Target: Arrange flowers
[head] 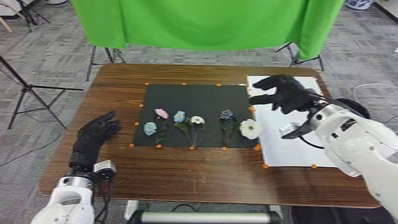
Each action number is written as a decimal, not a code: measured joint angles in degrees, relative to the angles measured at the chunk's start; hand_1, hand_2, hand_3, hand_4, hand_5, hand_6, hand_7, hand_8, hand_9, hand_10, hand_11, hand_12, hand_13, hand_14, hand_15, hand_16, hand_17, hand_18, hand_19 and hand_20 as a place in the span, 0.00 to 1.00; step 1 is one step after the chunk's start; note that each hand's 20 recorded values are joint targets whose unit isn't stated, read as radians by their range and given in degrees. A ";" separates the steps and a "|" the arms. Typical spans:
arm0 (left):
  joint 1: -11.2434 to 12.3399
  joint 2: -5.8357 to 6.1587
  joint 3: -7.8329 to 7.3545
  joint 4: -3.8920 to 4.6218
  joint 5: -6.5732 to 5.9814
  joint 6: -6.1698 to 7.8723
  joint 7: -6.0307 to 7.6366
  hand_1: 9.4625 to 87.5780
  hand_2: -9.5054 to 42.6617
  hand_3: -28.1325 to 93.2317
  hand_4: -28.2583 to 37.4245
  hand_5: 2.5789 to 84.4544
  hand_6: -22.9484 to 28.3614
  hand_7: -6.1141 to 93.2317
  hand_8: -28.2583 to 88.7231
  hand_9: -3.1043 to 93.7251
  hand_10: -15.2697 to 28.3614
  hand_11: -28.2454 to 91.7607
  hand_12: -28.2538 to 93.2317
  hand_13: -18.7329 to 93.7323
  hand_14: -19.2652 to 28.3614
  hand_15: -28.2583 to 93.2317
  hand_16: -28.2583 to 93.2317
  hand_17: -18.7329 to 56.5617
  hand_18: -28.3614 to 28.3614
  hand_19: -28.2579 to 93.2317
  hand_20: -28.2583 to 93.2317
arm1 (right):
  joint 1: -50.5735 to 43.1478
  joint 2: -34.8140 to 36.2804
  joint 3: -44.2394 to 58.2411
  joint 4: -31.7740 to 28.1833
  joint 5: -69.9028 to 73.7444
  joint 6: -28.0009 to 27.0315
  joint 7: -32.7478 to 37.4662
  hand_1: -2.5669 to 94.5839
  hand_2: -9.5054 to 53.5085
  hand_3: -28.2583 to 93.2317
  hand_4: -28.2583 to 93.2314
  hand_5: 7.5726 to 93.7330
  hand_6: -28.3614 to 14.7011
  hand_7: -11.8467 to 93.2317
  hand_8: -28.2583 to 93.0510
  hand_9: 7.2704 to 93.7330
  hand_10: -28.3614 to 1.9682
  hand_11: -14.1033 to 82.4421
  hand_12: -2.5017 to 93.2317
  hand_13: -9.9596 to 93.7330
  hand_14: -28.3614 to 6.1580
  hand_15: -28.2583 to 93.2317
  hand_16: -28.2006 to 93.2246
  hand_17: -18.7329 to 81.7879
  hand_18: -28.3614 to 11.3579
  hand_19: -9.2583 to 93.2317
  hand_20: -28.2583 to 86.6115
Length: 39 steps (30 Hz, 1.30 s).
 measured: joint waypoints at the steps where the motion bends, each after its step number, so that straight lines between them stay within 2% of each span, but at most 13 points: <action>1: -0.01 0.00 0.00 0.00 0.00 0.00 0.01 0.20 0.05 0.82 0.07 0.51 0.47 0.22 0.17 0.52 0.63 0.40 0.32 0.50 0.76 0.44 0.24 0.31 0.77 0.35 0.40 | -2.40 -0.90 3.37 -0.92 1.25 3.20 -3.24 0.10 0.16 0.83 0.05 0.44 0.68 0.25 0.16 0.41 0.45 0.20 0.21 0.44 0.39 0.31 0.45 0.36 0.35 0.28 0.53; 3: -0.02 0.00 0.01 0.00 -0.01 0.00 0.09 0.20 0.05 0.81 0.07 0.52 0.47 0.22 0.17 0.52 0.63 0.40 0.32 0.50 0.76 0.44 0.24 0.31 0.76 0.34 0.40 | -6.89 -3.41 9.59 -2.87 7.21 10.17 -11.06 0.05 0.21 0.84 0.05 0.39 0.69 0.22 0.16 0.38 0.47 0.19 0.19 0.38 0.44 0.28 0.42 0.33 0.39 0.18 0.50; 6: 0.01 0.04 0.12 -0.01 -0.02 0.03 0.45 0.20 0.06 0.81 0.07 0.53 0.47 0.22 0.17 0.53 0.64 0.40 0.32 0.51 0.75 0.44 0.24 0.32 0.74 0.33 0.39 | -11.74 -8.76 16.87 -6.52 20.68 16.45 -21.51 0.01 0.24 0.84 0.03 0.32 0.71 0.20 0.17 0.33 0.51 0.18 0.16 0.32 0.50 0.25 0.37 0.30 0.43 0.15 0.47; 9: 0.19 0.14 0.21 -0.34 0.14 0.09 1.26 0.20 0.06 0.81 0.06 0.53 0.47 0.22 0.17 0.53 0.64 0.40 0.32 0.51 0.75 0.44 0.24 0.33 0.73 0.32 0.39 | -14.94 -15.25 21.52 -9.80 30.06 15.75 -27.81 0.00 0.26 0.82 0.02 0.31 0.71 0.19 0.17 0.32 0.53 0.17 0.14 0.31 0.54 0.24 0.35 0.29 0.45 0.14 0.46; 13: 0.64 0.21 0.29 -1.58 0.92 0.13 3.11 0.20 0.06 0.82 0.06 0.53 0.47 0.22 0.17 0.53 0.64 0.40 0.32 0.51 0.76 0.44 0.24 0.34 0.72 0.32 0.39 | -18.88 -23.23 23.10 -9.98 36.35 8.27 -32.96 0.00 0.27 0.77 0.00 0.30 0.68 0.18 0.16 0.29 0.55 0.16 0.13 0.28 0.58 0.23 0.32 0.28 0.47 0.10 0.45; 16: 0.67 0.24 0.51 -2.60 1.41 0.08 4.59 0.20 0.06 0.82 0.06 0.53 0.47 0.22 0.17 0.53 0.64 0.40 0.32 0.51 0.75 0.44 0.24 0.34 0.72 0.31 0.39 | -23.19 -27.67 22.78 -9.36 44.40 4.07 -32.60 0.00 0.27 0.76 0.00 0.29 0.67 0.17 0.16 0.27 0.57 0.16 0.12 0.26 0.59 0.22 0.32 0.27 0.49 0.09 0.45; 19: 0.68 0.29 0.62 -3.81 1.67 0.07 5.42 0.20 0.06 0.82 0.06 0.54 0.47 0.22 0.17 0.53 0.64 0.40 0.32 0.51 0.75 0.44 0.23 0.34 0.72 0.31 0.39 | -27.58 -30.31 22.01 -8.63 51.84 4.03 -31.14 0.00 0.27 0.76 0.00 0.29 0.66 0.17 0.17 0.26 0.59 0.15 0.12 0.25 0.58 0.21 0.32 0.26 0.49 0.09 0.45; 25: 0.70 0.36 0.74 -5.75 1.80 0.15 6.94 0.19 0.07 0.82 0.04 0.54 0.47 0.22 0.17 0.53 0.64 0.40 0.32 0.49 0.72 0.39 0.22 0.34 0.68 0.29 0.38 | -30.67 -30.77 20.53 -6.66 48.33 5.85 -30.63 0.00 0.26 0.77 0.00 0.30 0.65 0.17 0.17 0.25 0.60 0.15 0.11 0.25 0.55 0.21 0.32 0.26 0.46 0.10 0.45; 28: 0.85 0.21 1.02 -6.55 1.69 0.32 7.89 0.19 0.07 0.82 0.03 0.55 0.48 0.22 0.17 0.54 0.64 0.40 0.32 0.49 0.72 0.37 0.23 0.34 0.67 0.28 0.37 | -30.34 -30.33 20.40 -6.60 47.15 5.61 -30.41 0.00 0.26 0.78 0.00 0.30 0.66 0.17 0.17 0.28 0.57 0.17 0.12 0.27 0.54 0.22 0.33 0.27 0.44 0.11 0.45; 33: 1.47 -1.02 1.09 -8.07 1.67 0.33 8.52 0.18 0.08 0.82 0.02 0.57 0.47 0.22 0.17 0.55 0.64 0.40 0.32 0.51 0.73 0.38 0.23 0.35 0.67 0.28 0.37 | -30.17 -30.26 20.75 -6.67 46.62 3.86 -29.57 0.00 0.25 0.80 0.00 0.33 0.66 0.18 0.17 0.31 0.54 0.17 0.12 0.30 0.50 0.24 0.33 0.29 0.39 0.12 0.45; 36: 2.41 -2.08 0.62 -9.19 1.67 0.23 8.44 0.19 0.09 0.82 0.03 0.56 0.47 0.22 0.17 0.55 0.64 0.39 0.32 0.51 0.74 0.39 0.24 0.34 0.71 0.30 0.38 | -30.56 -30.38 21.19 -6.71 45.38 2.59 -28.67 0.00 0.23 0.84 0.05 0.38 0.66 0.19 0.17 0.35 0.49 0.19 0.13 0.36 0.42 0.29 0.34 0.32 0.33 0.14 0.45; 39: 3.02 -2.79 0.43 -9.48 1.17 0.11 8.19 0.20 0.08 0.82 0.05 0.56 0.47 0.22 0.17 0.55 0.64 0.39 0.32 0.51 0.75 0.39 0.24 0.33 0.72 0.31 0.38 | -31.48 -30.68 22.08 -7.00 43.63 1.71 -27.20 0.02 0.22 0.85 0.06 0.41 0.66 0.21 0.17 0.38 0.49 0.19 0.14 0.39 0.39 0.30 0.34 0.33 0.32 0.15 0.46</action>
